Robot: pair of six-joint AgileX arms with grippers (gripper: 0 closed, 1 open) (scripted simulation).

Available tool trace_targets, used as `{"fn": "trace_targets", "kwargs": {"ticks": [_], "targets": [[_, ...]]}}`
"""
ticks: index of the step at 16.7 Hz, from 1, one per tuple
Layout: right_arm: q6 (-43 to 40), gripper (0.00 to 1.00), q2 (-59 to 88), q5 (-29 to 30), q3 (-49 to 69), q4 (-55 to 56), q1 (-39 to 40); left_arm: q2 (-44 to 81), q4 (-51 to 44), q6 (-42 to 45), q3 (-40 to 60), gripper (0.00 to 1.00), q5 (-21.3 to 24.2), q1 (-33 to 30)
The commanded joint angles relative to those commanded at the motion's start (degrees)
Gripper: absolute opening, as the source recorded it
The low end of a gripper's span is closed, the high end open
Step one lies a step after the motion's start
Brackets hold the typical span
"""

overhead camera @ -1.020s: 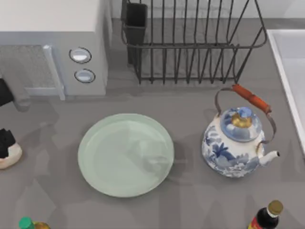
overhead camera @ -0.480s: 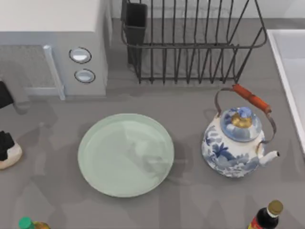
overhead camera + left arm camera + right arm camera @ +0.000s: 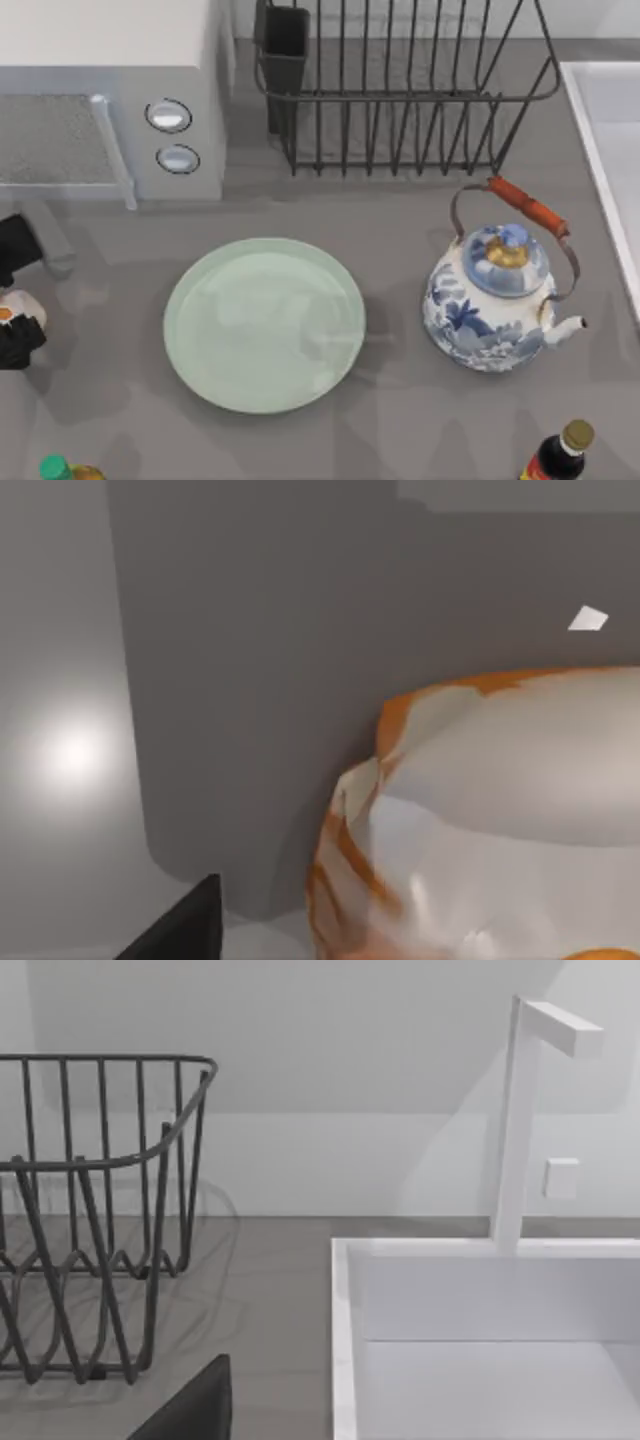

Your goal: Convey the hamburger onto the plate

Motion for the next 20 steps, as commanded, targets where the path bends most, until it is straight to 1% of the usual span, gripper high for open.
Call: {"fn": "trace_targets", "kwargs": {"ticks": [5, 18, 19, 20], "targets": [[0.0, 1.0, 0.0, 0.0, 0.0, 0.0, 0.0, 1.2, 1.2, -0.4, 0.2, 1.0, 0.0, -0.3], [0.0, 1.0, 0.0, 0.0, 0.0, 0.0, 0.0, 1.2, 1.2, -0.4, 0.2, 0.02, 0.0, -0.3], [0.0, 1.0, 0.0, 0.0, 0.0, 0.0, 0.0, 1.2, 1.2, -0.4, 0.2, 0.0, 0.0, -0.3], [0.0, 1.0, 0.0, 0.0, 0.0, 0.0, 0.0, 1.2, 1.2, -0.4, 0.2, 0.0, 0.0, -0.3]]}}
